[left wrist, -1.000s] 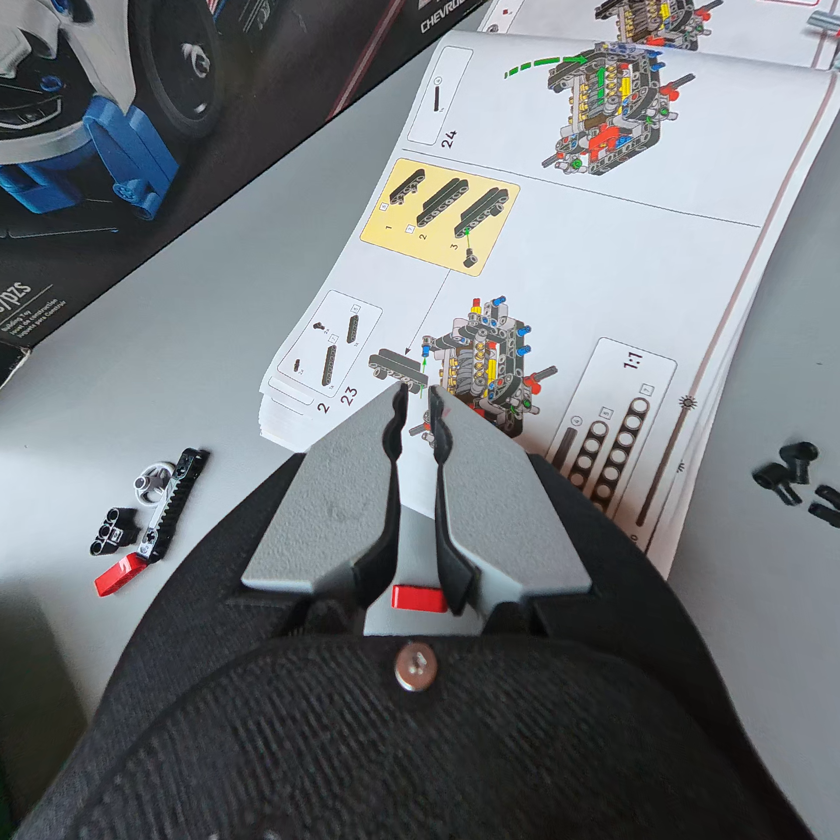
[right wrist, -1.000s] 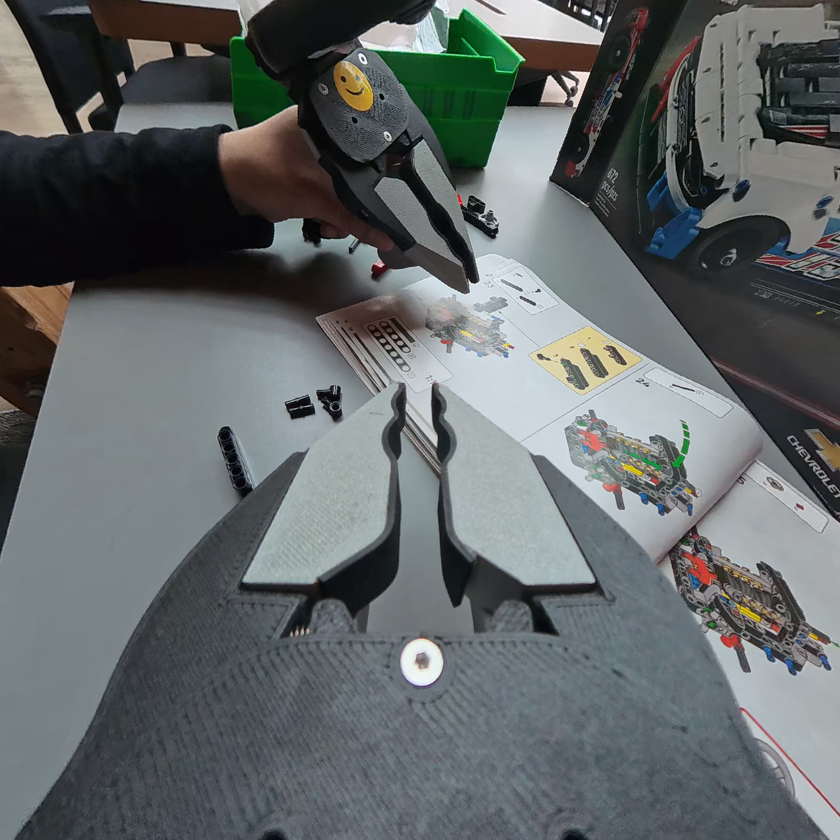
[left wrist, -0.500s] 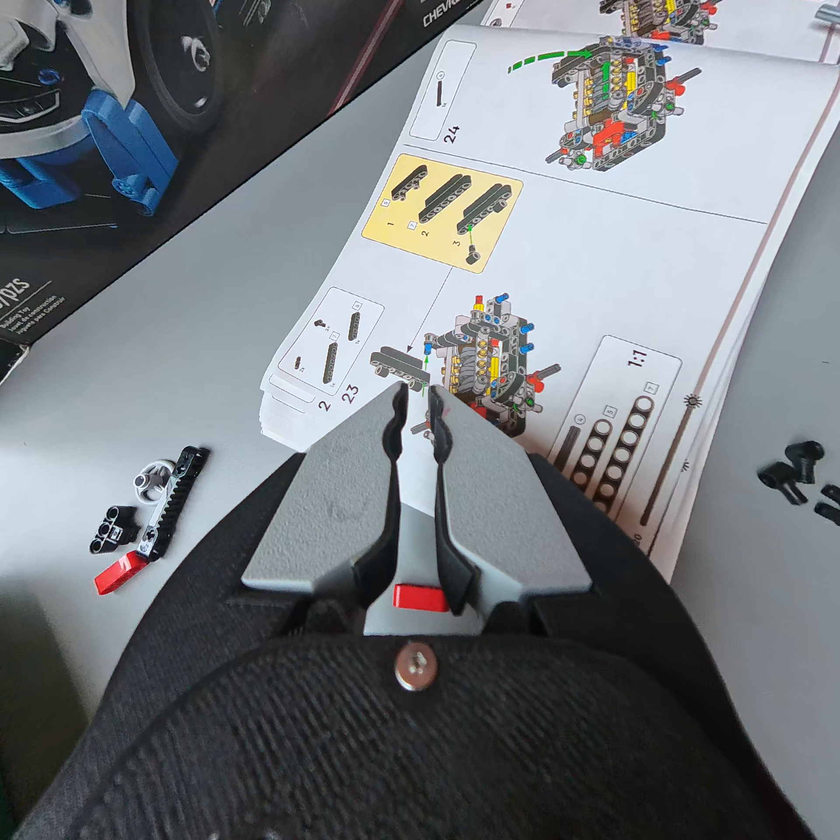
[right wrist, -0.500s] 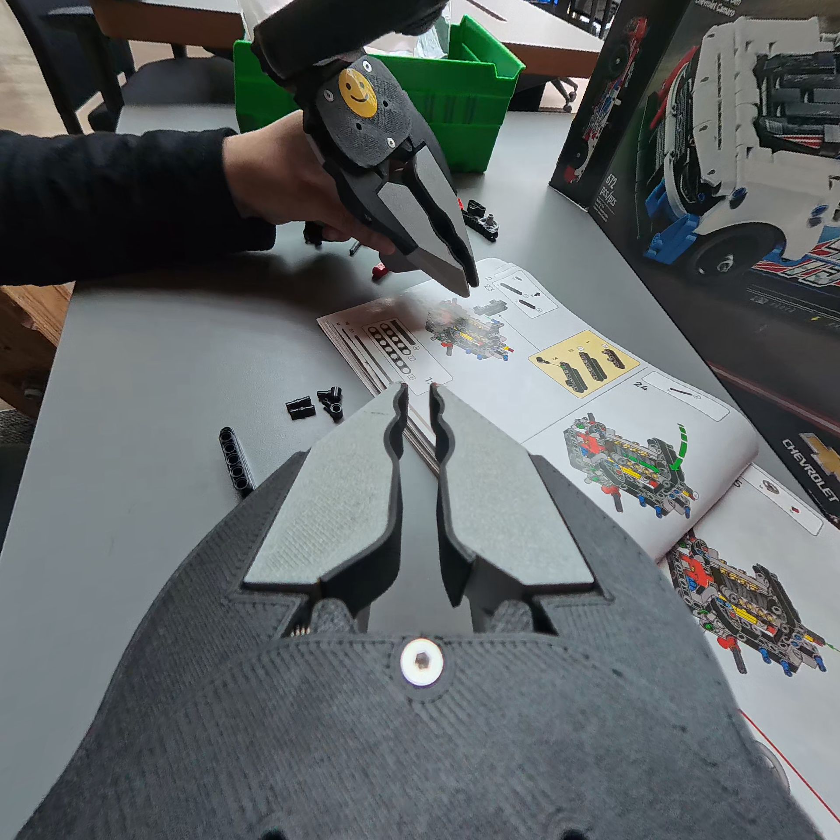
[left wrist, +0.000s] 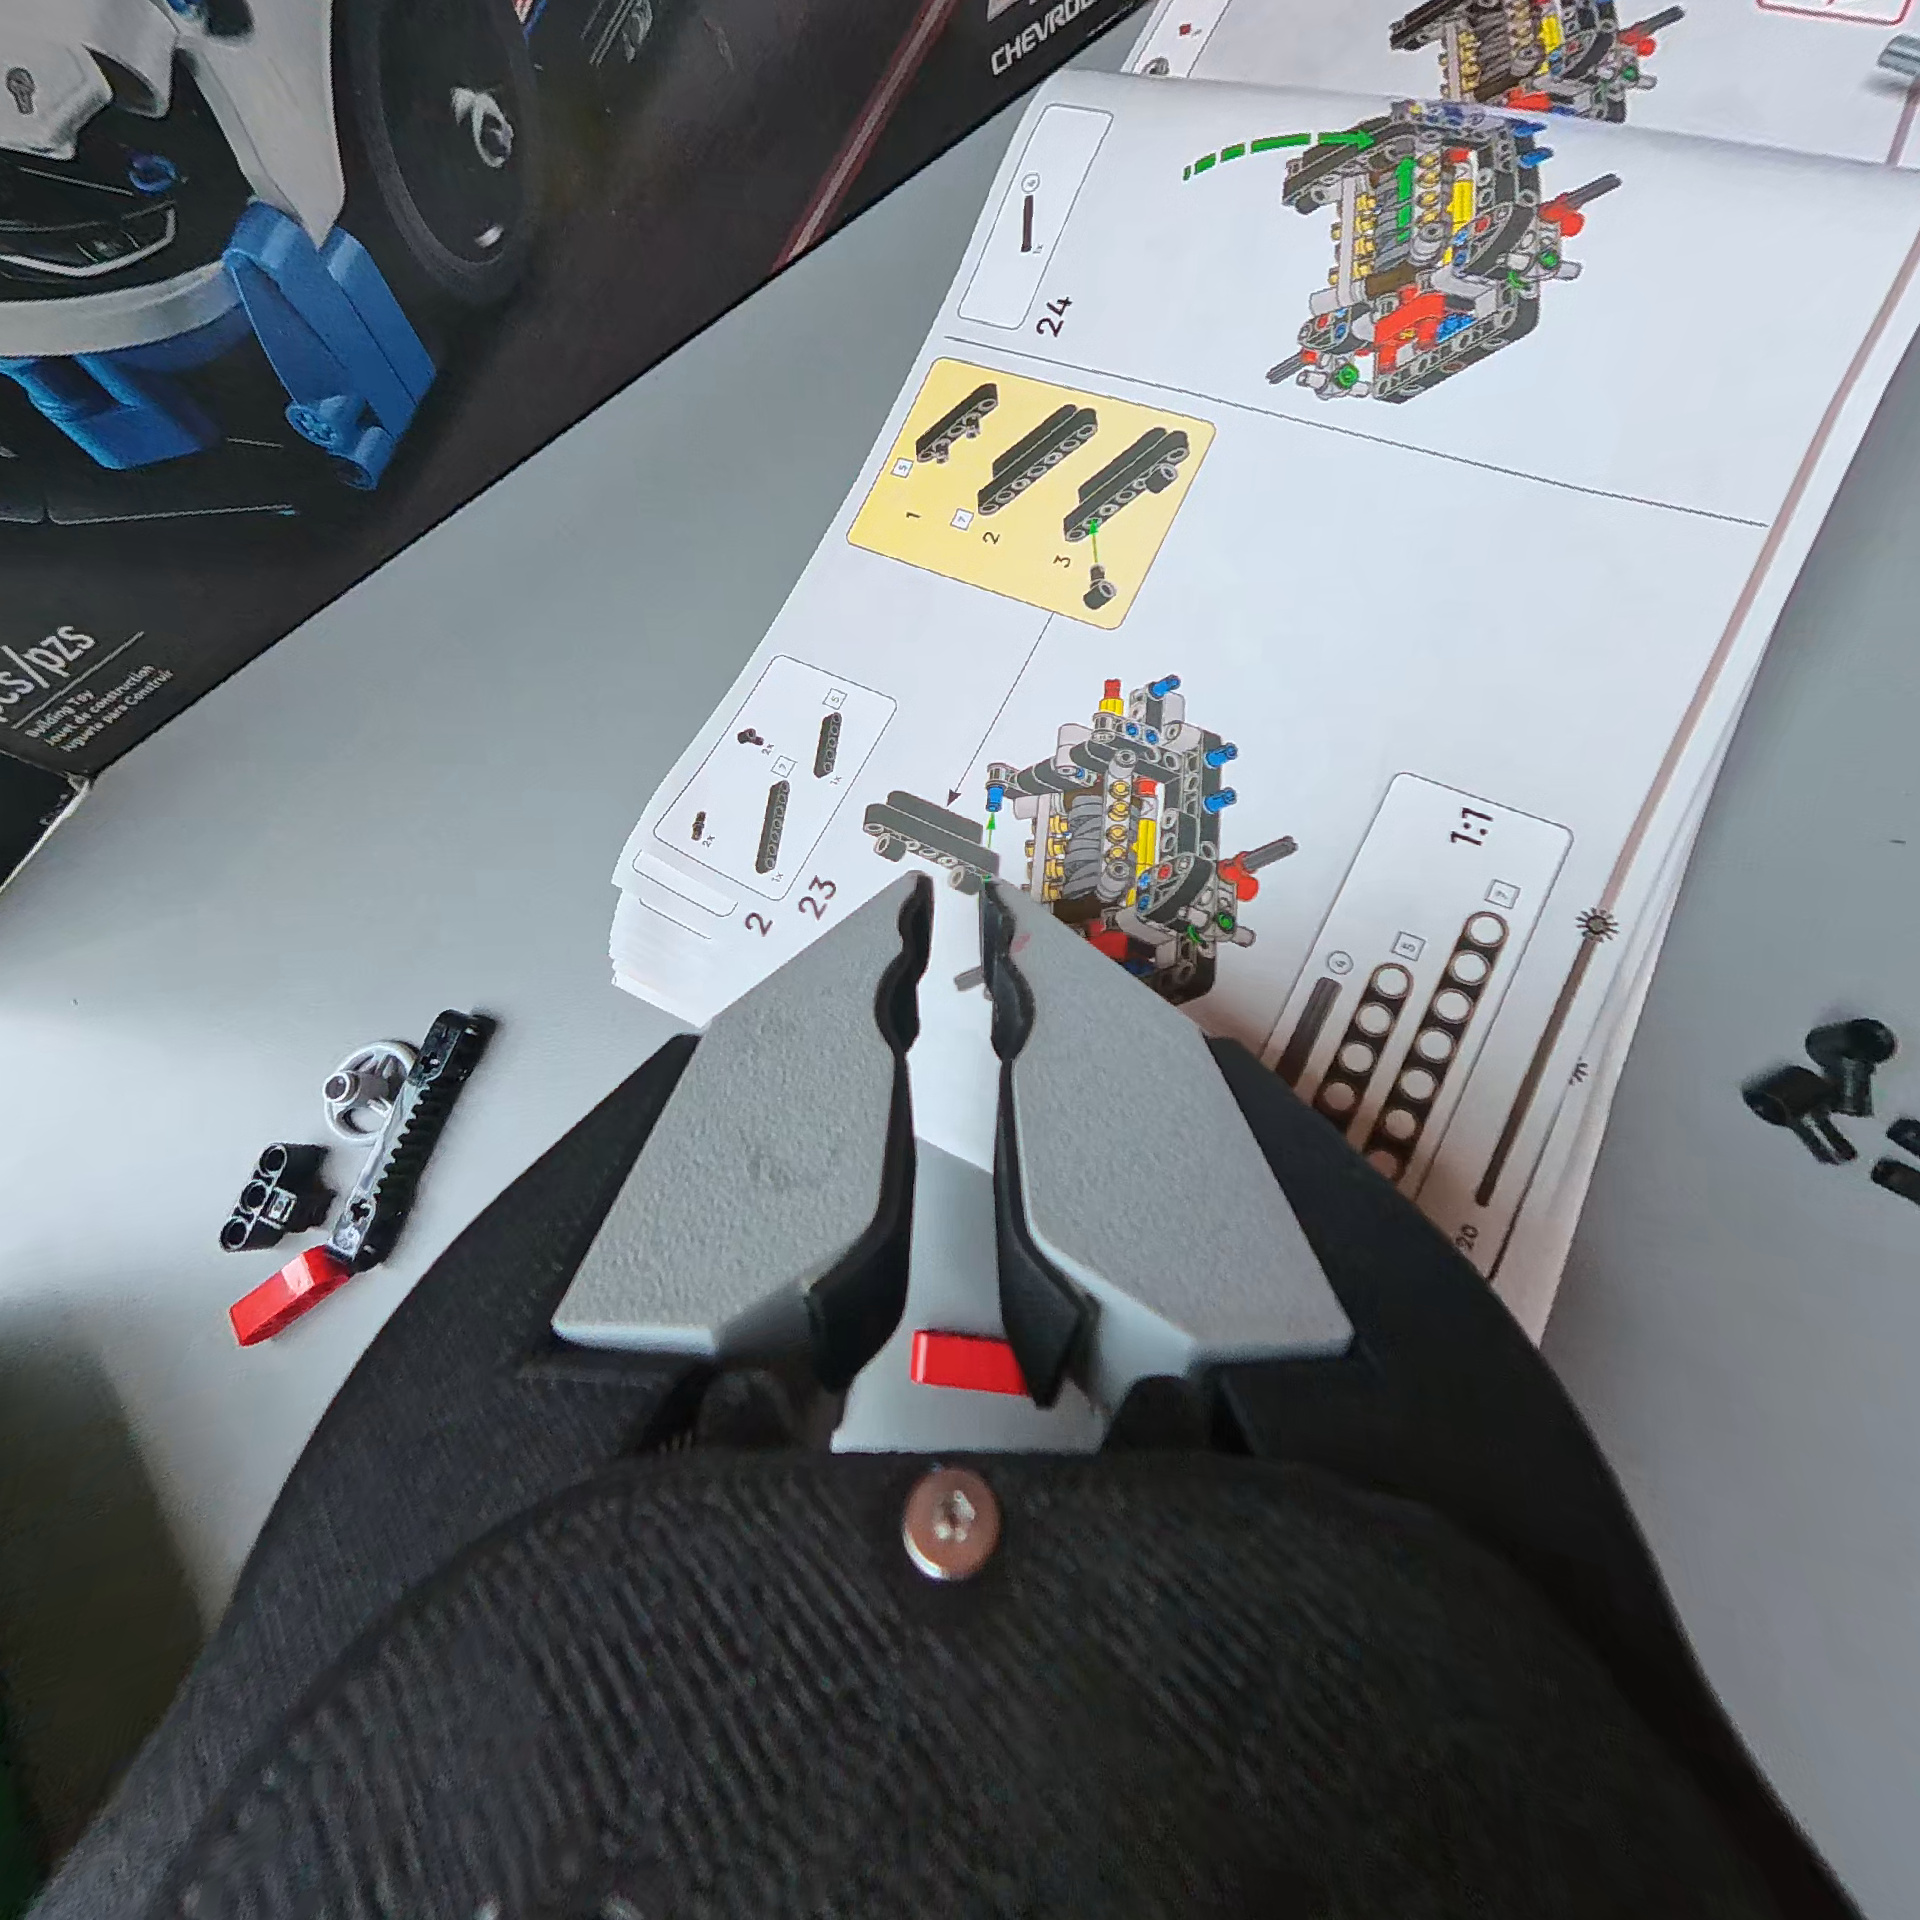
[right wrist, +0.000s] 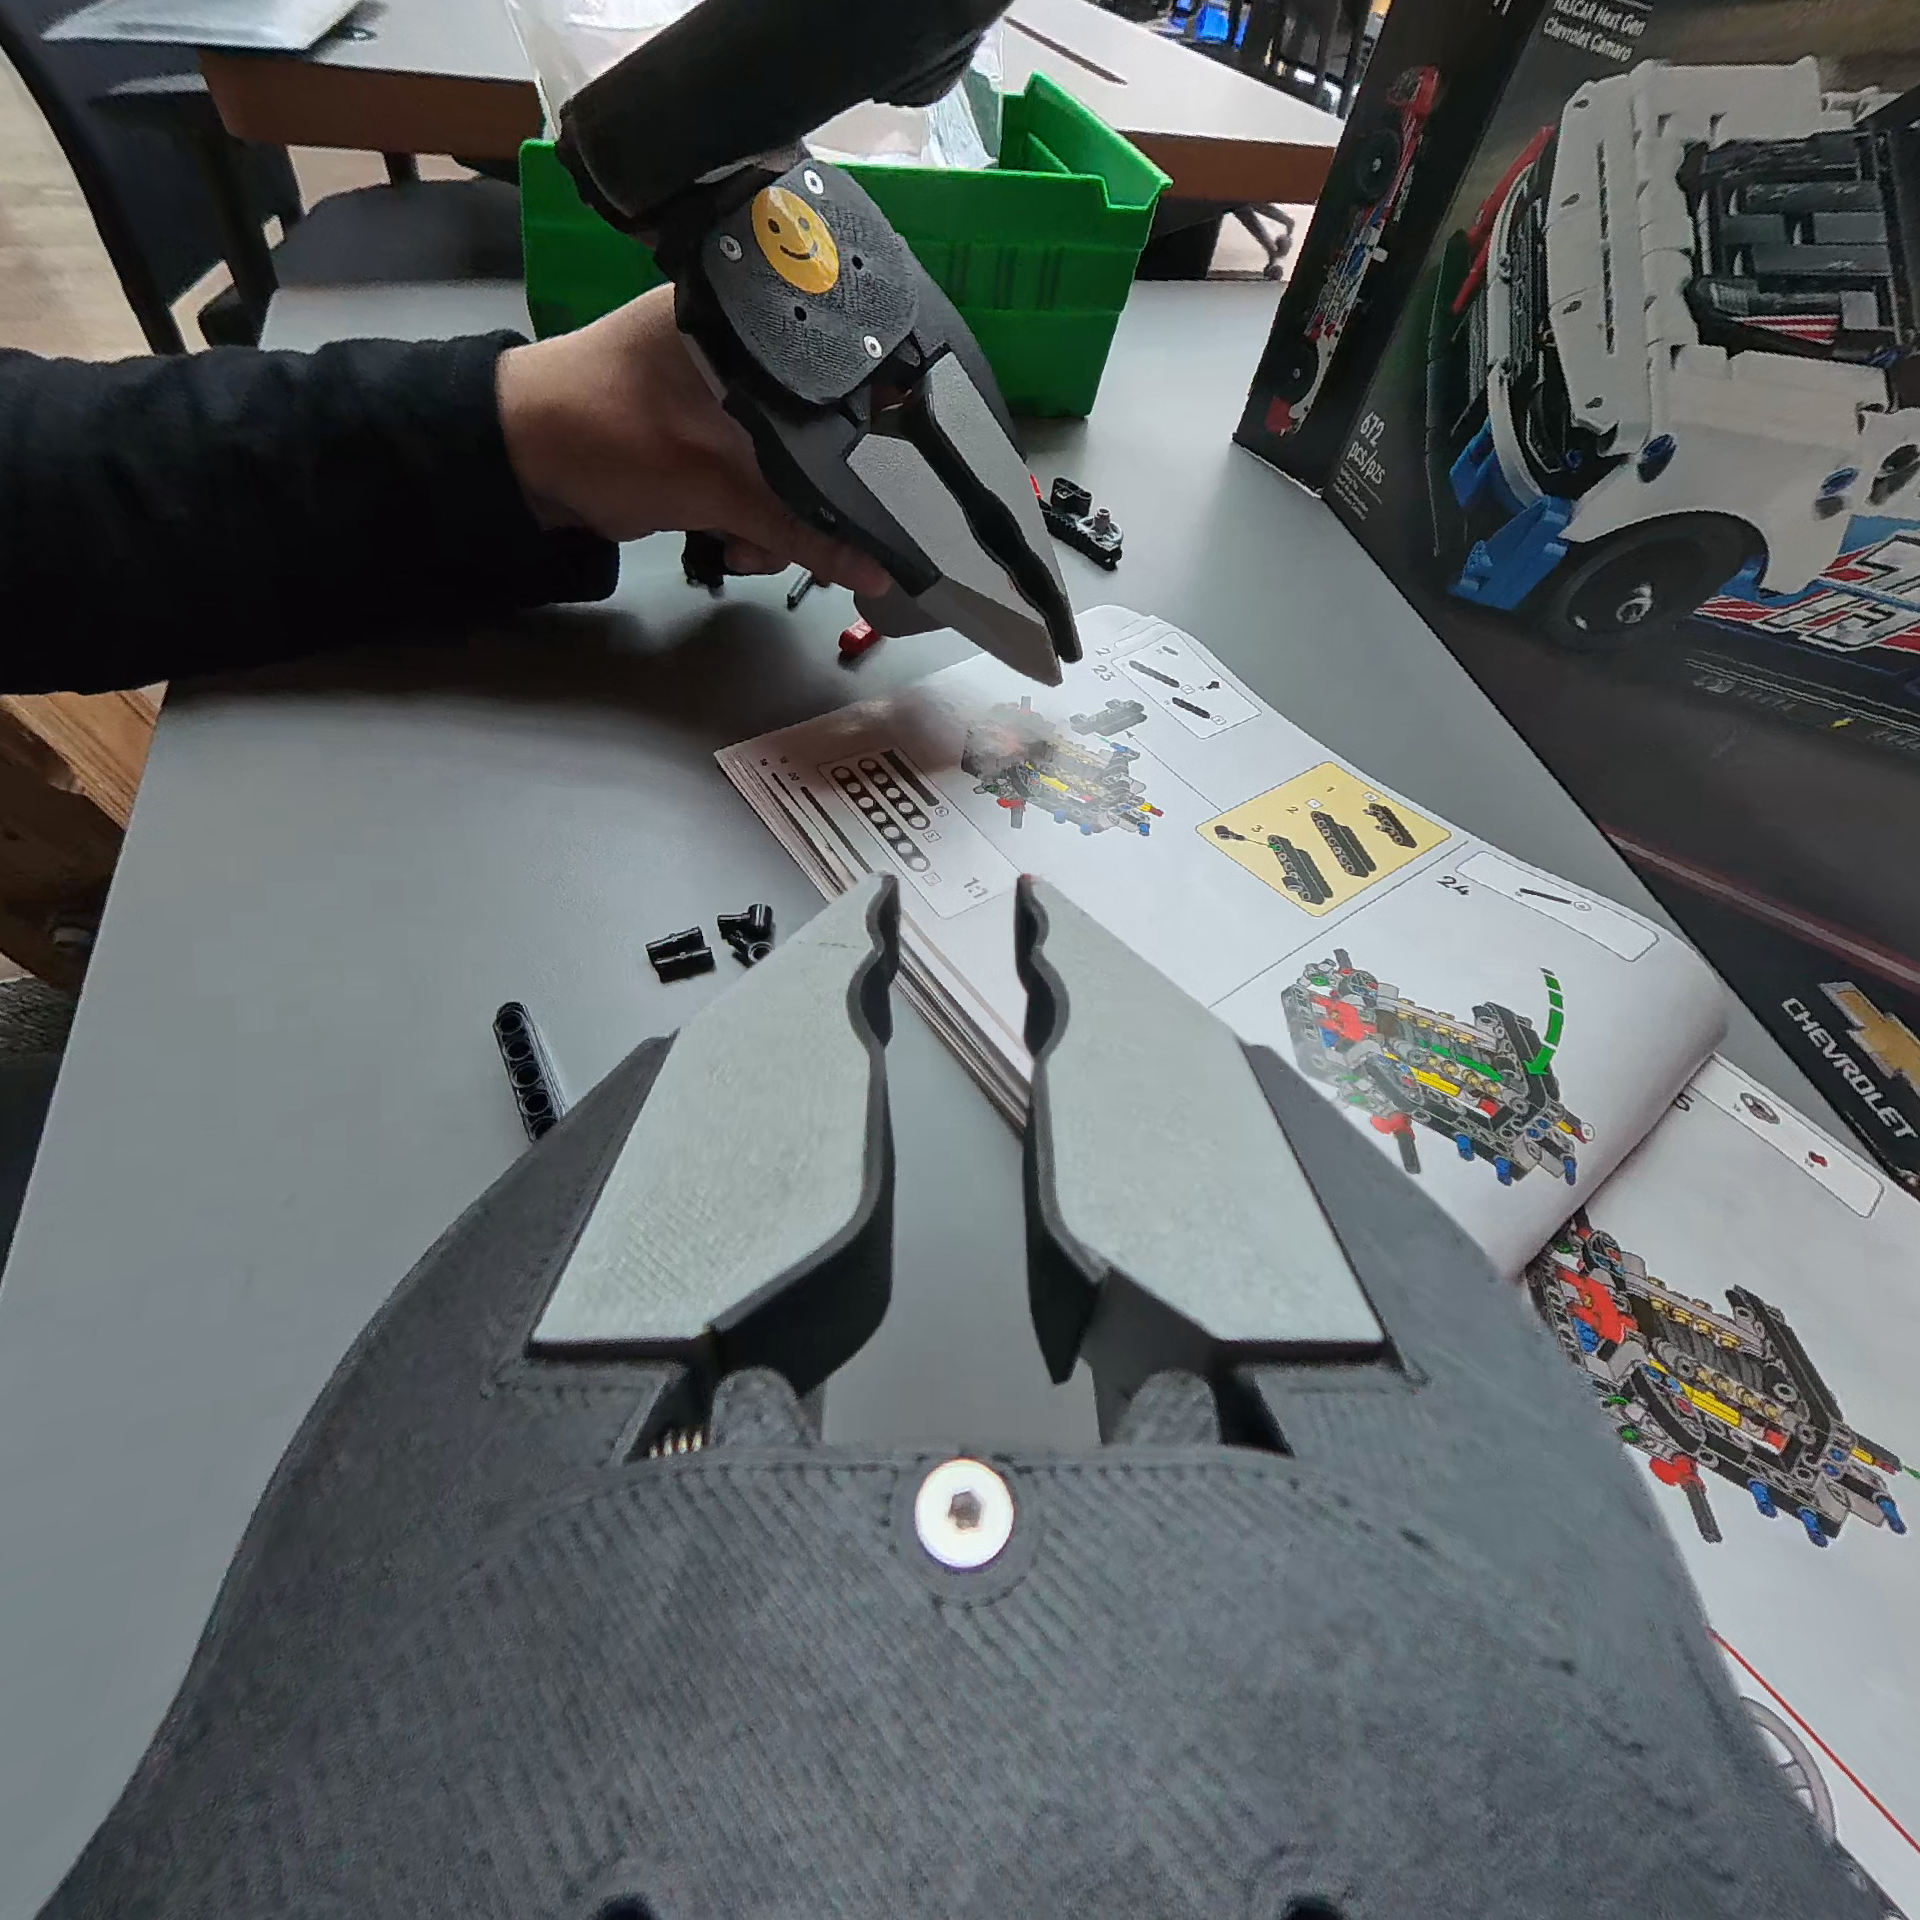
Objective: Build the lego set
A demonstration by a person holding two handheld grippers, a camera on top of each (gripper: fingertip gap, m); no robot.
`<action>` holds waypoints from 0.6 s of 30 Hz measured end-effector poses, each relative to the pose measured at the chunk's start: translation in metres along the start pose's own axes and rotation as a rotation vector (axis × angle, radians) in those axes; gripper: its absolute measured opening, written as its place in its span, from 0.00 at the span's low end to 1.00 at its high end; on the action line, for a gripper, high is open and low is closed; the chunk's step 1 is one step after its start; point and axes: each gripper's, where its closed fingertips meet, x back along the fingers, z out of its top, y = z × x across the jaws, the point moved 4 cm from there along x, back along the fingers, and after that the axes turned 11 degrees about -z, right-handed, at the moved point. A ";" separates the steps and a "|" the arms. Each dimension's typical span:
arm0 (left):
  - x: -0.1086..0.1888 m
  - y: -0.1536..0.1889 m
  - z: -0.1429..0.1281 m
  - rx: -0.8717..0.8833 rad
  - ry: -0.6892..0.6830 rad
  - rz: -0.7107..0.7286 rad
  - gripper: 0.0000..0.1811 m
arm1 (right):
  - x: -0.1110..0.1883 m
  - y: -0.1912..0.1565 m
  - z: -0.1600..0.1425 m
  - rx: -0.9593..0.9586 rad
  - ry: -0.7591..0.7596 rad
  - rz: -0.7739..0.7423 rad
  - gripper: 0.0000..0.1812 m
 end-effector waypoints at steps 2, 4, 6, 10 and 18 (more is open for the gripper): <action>0.001 -0.002 0.000 0.009 0.004 0.002 0.03 | 0.000 0.002 0.001 -0.018 0.011 -0.005 0.15; 0.001 -0.002 0.000 0.014 0.007 0.003 0.03 | 0.001 0.004 0.003 -0.030 0.027 -0.016 0.18; 0.001 -0.002 0.000 0.011 0.006 0.002 0.03 | 0.002 0.005 0.005 -0.041 0.040 -0.017 0.20; 0.000 0.000 0.000 0.002 0.003 0.004 0.03 | 0.001 0.003 0.005 -0.087 0.037 0.022 0.30; 0.000 0.000 0.001 0.005 0.007 0.003 0.03 | 0.001 -0.003 0.006 -0.100 0.042 0.064 0.43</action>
